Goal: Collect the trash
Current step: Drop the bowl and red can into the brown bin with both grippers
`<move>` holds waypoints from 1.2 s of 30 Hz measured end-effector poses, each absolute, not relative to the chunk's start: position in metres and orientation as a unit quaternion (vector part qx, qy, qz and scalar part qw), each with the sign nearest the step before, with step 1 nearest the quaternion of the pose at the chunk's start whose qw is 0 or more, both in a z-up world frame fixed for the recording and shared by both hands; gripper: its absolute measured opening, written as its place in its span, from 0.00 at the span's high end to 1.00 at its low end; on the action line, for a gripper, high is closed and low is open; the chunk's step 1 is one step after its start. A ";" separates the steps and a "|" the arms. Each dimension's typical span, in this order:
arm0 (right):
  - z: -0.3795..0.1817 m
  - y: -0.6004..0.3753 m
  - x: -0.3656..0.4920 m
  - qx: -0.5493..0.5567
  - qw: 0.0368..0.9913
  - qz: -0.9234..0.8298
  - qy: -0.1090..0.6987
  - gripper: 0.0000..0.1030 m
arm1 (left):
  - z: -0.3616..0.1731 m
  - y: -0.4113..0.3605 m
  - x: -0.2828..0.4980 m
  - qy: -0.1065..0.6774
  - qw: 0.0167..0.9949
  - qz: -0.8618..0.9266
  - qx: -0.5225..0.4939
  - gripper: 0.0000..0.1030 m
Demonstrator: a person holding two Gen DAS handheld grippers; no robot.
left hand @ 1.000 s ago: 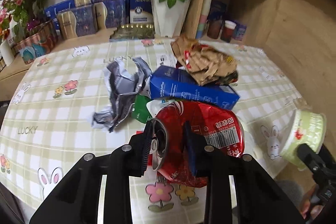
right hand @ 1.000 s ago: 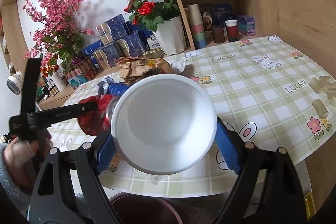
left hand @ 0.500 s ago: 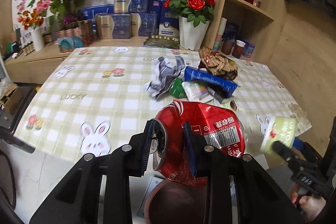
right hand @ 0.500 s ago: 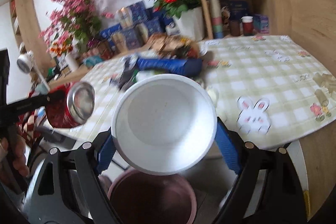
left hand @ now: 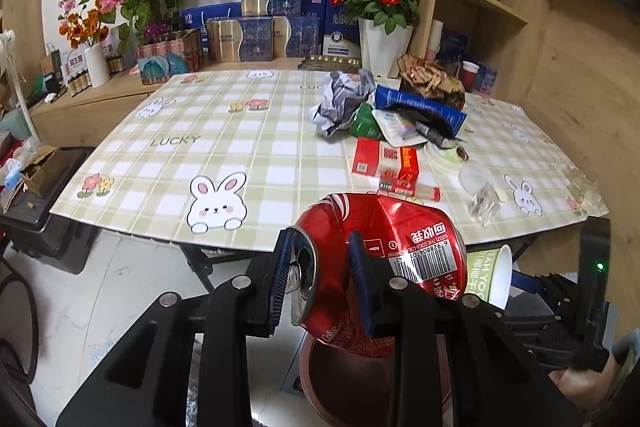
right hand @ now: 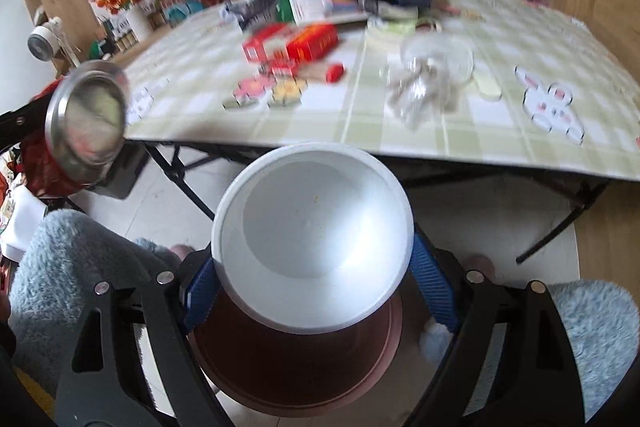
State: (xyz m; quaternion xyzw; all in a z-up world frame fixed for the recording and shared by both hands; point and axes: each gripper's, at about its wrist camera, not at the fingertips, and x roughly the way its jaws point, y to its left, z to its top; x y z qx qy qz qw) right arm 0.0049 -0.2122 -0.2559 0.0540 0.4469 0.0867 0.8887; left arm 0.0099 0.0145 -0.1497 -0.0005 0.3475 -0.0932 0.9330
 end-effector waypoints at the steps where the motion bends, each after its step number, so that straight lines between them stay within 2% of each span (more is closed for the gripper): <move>1: -0.260 -0.212 0.007 0.051 0.885 0.086 0.454 0.18 | -0.152 0.015 0.009 0.349 0.933 -0.094 -0.001 0.72; 10: -0.306 -0.199 0.020 0.028 0.829 0.092 0.551 0.18 | -0.186 0.013 0.013 0.389 0.914 -0.111 -0.008 0.72; 15: -0.313 -0.195 0.023 0.027 0.817 0.097 0.568 0.17 | -0.191 0.017 0.016 0.399 0.910 -0.112 -0.018 0.72; 17: -0.313 -0.195 0.023 0.024 0.817 0.093 0.568 0.13 | -0.193 0.017 0.017 0.403 0.908 -0.112 -0.020 0.72; 23: -0.299 -0.199 0.023 0.021 0.839 0.079 0.538 0.12 | -0.200 0.021 0.019 0.400 0.909 -0.112 -0.027 0.72; 32: -0.248 -0.234 0.005 0.059 0.908 0.002 0.414 0.08 | -0.216 0.002 0.023 0.416 0.898 -0.145 -0.003 0.72; 36: -0.247 -0.252 0.007 0.091 0.908 -0.025 0.407 0.07 | -0.229 -0.011 0.024 0.438 0.885 -0.158 0.023 0.72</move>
